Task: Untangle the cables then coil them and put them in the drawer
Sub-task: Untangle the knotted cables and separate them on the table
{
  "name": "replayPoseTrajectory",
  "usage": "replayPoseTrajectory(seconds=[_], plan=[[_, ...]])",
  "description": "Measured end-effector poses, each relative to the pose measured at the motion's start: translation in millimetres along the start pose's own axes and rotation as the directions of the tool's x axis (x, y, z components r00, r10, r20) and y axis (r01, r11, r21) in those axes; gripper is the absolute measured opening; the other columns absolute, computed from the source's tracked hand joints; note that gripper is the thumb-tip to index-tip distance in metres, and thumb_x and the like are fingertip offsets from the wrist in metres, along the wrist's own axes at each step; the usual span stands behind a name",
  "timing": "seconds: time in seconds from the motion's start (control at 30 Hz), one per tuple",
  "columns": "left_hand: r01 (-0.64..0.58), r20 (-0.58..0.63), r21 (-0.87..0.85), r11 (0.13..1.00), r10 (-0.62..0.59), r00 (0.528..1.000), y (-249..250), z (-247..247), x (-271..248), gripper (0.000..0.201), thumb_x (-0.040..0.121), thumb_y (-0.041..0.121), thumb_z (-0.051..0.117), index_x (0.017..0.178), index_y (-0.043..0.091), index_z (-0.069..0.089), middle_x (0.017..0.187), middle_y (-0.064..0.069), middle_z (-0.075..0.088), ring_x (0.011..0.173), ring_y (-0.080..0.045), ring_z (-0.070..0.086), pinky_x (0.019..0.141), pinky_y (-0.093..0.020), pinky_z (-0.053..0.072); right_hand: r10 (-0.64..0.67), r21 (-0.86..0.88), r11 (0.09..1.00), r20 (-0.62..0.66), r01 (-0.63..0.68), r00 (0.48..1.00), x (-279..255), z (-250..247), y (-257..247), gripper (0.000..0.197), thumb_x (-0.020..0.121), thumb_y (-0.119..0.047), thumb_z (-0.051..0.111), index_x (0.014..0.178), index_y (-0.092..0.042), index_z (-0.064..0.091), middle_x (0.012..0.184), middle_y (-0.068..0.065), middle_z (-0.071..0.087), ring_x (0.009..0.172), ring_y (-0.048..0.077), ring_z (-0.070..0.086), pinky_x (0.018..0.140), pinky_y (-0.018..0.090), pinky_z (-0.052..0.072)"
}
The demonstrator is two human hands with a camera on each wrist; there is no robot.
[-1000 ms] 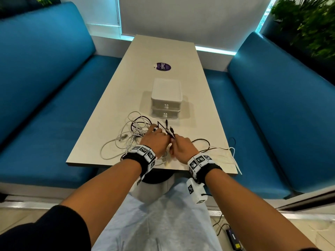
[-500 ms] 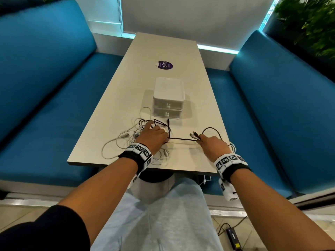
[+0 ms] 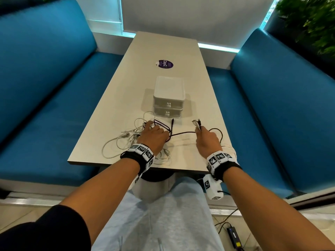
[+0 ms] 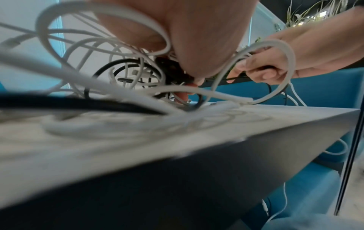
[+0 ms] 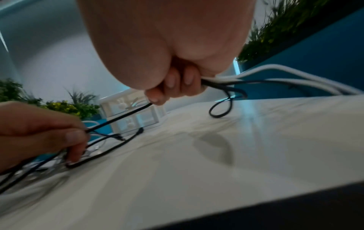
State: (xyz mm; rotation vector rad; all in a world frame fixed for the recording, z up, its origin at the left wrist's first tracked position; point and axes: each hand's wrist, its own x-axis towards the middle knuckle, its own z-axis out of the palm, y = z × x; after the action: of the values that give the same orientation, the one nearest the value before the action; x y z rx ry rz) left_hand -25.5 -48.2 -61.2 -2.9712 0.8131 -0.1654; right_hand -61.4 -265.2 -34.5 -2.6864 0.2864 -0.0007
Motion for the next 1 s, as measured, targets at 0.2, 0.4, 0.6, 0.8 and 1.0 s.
replayPoseTrajectory(seconds=[0.2, 0.4, 0.6, 0.8, 1.0], plan=[[-0.002, -0.019, -0.017, 1.000, 0.002, 1.000, 7.8, -6.2, 1.5, 0.023, 0.089, 0.017, 0.049, 0.105, 0.031, 0.057, 0.093, 0.007, 0.065, 0.108, -0.021, 0.052, 0.112, -0.049, 0.014, -0.296, 0.080, 0.955, 0.139, 0.287, 0.945, -10.1, 18.3, -37.9, 0.032, 0.104, -0.032, 0.036, 0.123, -0.012, 0.050, 0.095, 0.020, 0.068, 0.087, 0.041, 0.062, 0.071, 0.043, 0.049], [-0.030, -0.050, 0.018, 0.999, 0.031, 0.998, 4.0, -0.6, -2.0, 0.013, 0.096, 0.026, 0.051, 0.101, 0.029, 0.062, 0.098, 0.008, 0.063, 0.109, -0.019, 0.055, 0.110, -0.050, 0.020, -0.256, 0.011, 0.965, 0.245, 0.261, 0.935, -3.6, 30.4, -45.7, 0.027, 0.103, -0.033, 0.039, 0.112, -0.011, 0.052, 0.098, 0.021, 0.066, 0.090, 0.040, 0.060, 0.069, 0.040, 0.043], [-0.040, -0.058, 0.040, 0.998, 0.042, 0.997, -4.4, 2.0, -5.2, 0.018, 0.097, 0.021, 0.047, 0.109, 0.026, 0.059, 0.107, 0.006, 0.061, 0.116, -0.019, 0.050, 0.112, -0.048, 0.015, -0.221, -0.060, 0.968, 0.249, 0.243, 0.943, -1.8, 18.3, -29.7, 0.025, 0.100, -0.037, 0.044, 0.107, -0.018, 0.059, 0.094, 0.016, 0.067, 0.085, 0.037, 0.061, 0.074, 0.044, 0.052], [-0.030, -0.017, 0.015, 0.999, 0.030, 0.999, -10.5, -0.2, -4.4, 0.032, 0.086, 0.012, 0.059, 0.111, 0.031, 0.057, 0.104, 0.011, 0.063, 0.110, -0.016, 0.054, 0.109, -0.049, 0.017, -0.124, -0.153, 0.976, 0.205, 0.157, 0.971, 6.9, -9.4, 14.2, 0.026, 0.100, -0.037, 0.045, 0.113, -0.021, 0.060, 0.089, 0.013, 0.066, 0.075, 0.032, 0.061, 0.069, 0.039, 0.053], [-0.004, -0.038, -0.032, 0.999, 0.003, 0.999, -8.0, -5.1, -1.8, 0.020, 0.097, 0.020, 0.045, 0.112, 0.029, 0.055, 0.103, 0.010, 0.064, 0.110, -0.017, 0.054, 0.111, -0.048, 0.013, -0.088, -0.221, 0.967, 0.187, 0.130, 0.978, 9.1, -15.3, 24.6, 0.024, 0.102, -0.034, 0.041, 0.116, -0.024, 0.058, 0.087, 0.009, 0.063, 0.078, 0.030, 0.062, 0.073, 0.041, 0.054]])
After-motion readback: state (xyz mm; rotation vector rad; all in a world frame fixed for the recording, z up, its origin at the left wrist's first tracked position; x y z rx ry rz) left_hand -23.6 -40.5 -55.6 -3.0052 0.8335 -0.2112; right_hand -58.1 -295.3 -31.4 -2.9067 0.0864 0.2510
